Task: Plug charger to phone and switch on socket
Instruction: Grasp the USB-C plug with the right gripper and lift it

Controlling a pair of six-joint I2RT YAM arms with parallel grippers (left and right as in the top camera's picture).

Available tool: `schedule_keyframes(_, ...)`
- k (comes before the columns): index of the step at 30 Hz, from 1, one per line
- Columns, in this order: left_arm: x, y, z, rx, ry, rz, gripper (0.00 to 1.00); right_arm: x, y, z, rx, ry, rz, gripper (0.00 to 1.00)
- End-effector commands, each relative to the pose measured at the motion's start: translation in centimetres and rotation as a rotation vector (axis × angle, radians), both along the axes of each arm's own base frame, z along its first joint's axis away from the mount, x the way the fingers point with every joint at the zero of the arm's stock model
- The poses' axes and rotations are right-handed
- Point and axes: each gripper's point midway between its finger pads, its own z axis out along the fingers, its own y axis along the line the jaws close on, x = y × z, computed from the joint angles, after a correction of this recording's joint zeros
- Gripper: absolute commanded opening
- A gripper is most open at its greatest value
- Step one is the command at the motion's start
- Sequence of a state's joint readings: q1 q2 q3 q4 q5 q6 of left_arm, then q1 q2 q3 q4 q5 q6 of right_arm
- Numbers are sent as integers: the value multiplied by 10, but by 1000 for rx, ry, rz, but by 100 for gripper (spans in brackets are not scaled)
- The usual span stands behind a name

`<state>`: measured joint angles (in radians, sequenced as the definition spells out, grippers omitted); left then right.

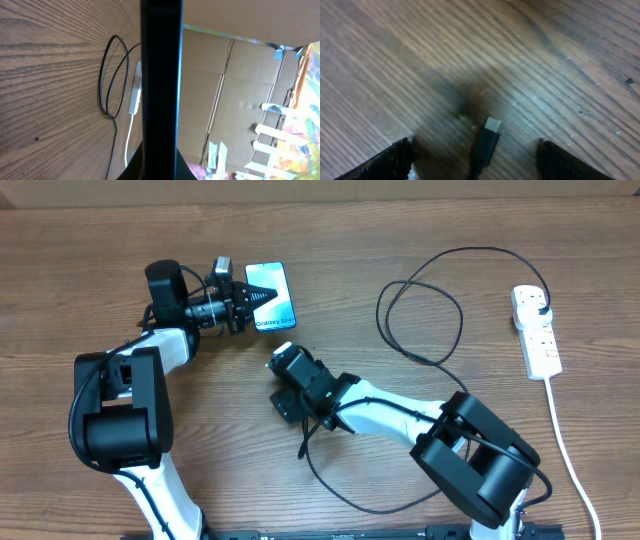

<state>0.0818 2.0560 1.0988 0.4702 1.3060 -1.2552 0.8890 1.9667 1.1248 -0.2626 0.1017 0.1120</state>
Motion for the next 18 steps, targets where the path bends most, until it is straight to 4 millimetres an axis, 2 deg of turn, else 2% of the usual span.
schedule_keyframes(1, 1, 7, 10, -8, -47, -14, 4, -13, -2, -20, -60, 18, 25, 81)
schedule_keyframes(3, 0, 8, 10, -12, -47, -20, 4, -13, -2, -21, -61, 19, 26, 80)
schedule_keyframes(5, 0, 9, 10, -13, -47, -20, 4, -13, -2, -22, -63, 21, 25, 74)
schedule_keyframes(9, 0, 9, 10, -13, -47, -20, 4, -13, -2, -22, -63, 20, 25, 56)
schedule_keyframes(12, 0, 9, 10, -13, -47, -20, 4, -12, -3, -23, -66, 15, 20, 47)
schedule_keyframes(15, 0, 9, 10, -13, -47, -20, 4, -12, -3, -26, -70, 17, 18, 46)
schedule_keyframes(18, 0, 9, 10, -13, -47, -20, 4, -11, -3, -25, -65, 17, 5, 39)
